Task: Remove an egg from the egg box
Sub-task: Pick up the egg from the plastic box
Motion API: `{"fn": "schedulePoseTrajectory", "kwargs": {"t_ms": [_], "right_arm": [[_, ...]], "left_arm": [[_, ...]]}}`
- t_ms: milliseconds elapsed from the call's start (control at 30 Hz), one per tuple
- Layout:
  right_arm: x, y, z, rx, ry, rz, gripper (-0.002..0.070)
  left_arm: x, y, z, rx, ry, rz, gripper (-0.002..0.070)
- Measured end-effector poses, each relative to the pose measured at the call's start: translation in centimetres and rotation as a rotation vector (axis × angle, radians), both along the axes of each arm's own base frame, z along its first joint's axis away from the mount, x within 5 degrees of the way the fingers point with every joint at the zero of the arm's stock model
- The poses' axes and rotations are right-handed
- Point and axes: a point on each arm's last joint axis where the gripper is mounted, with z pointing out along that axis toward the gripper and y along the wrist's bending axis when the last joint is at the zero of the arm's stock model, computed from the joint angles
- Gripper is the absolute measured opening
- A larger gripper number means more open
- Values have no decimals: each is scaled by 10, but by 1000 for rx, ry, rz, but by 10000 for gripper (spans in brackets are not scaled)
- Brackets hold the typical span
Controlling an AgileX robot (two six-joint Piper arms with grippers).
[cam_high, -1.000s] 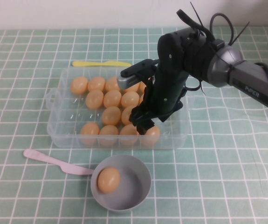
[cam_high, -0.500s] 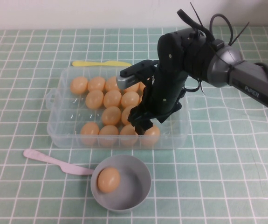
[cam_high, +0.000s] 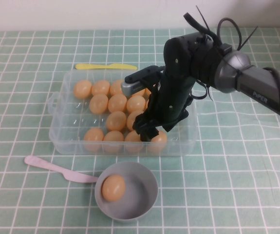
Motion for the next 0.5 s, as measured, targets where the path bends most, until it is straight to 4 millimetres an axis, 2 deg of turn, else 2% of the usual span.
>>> {"fn": "schedulePoseTrajectory", "kwargs": {"t_ms": [500], "right_arm": [[4,-3,-10,-2,46,-14,525]], "left_arm": [[0,0,0,0,0,0,-5]]}}
